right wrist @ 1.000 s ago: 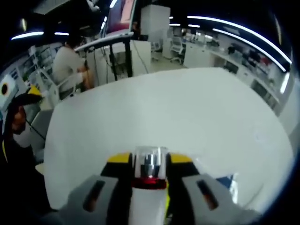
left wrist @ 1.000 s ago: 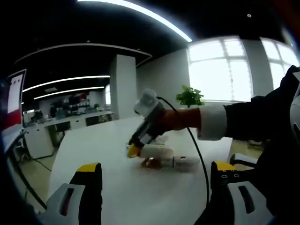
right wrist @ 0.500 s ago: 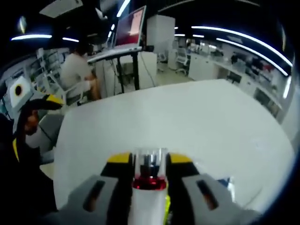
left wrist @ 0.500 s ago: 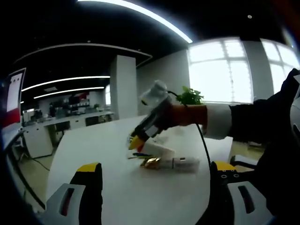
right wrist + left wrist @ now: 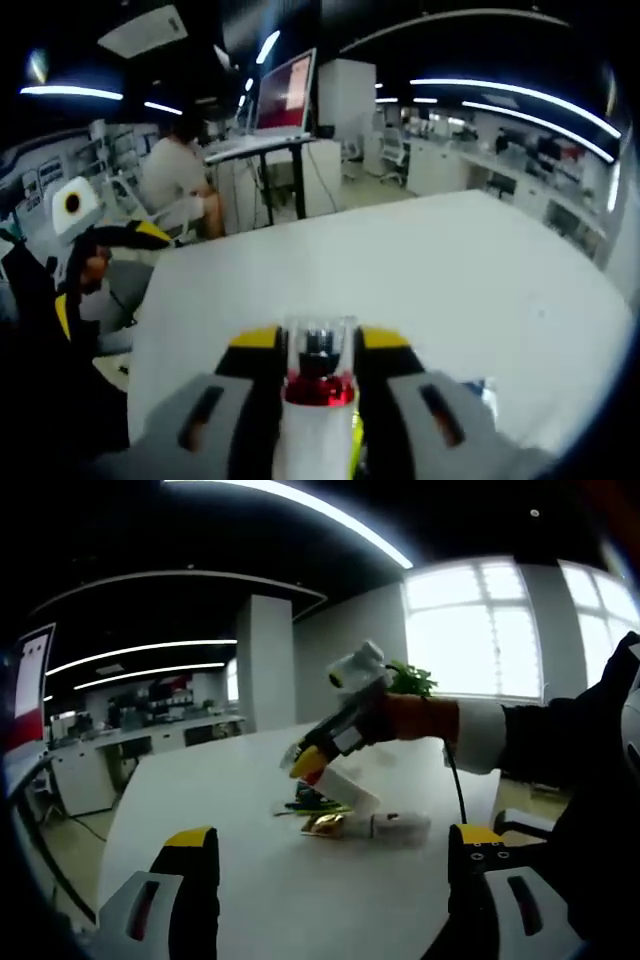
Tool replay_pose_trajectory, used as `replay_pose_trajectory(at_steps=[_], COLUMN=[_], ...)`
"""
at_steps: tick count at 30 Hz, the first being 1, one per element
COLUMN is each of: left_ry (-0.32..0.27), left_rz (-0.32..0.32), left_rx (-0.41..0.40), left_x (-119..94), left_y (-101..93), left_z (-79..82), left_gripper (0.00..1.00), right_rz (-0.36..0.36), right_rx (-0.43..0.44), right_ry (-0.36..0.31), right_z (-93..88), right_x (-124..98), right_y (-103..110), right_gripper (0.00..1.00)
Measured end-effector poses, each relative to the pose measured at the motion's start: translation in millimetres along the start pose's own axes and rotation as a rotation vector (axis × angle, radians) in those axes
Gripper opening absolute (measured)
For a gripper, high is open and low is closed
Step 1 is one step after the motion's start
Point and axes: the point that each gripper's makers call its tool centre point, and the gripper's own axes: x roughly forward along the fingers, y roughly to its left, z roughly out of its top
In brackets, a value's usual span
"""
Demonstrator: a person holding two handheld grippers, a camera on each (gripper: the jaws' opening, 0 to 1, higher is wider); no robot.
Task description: Arrange the skincare products in the storage area until every visible bottle or jar stands upright without overlapping.
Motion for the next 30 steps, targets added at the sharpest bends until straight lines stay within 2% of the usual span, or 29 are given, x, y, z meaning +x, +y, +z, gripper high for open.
replay_pose_trajectory(at_steps=[12,30], left_ry=[0.010,0.024], left_rz=[-0.005,0.002], left_rx=[0.009,0.015], left_x=[5,7], left_y=[-4.1,-1.8], left_z=[-2.0,-5.4], left_gripper=[0.96,0.96], right_rz=[0.037,0.115], right_rx=[-0.022,-0.096], right_ry=[-0.072,-0.151], right_z=[5.1,7.8], right_x=[-25,-47], right_y=[6,14], right_gripper=[0.26,0.26])
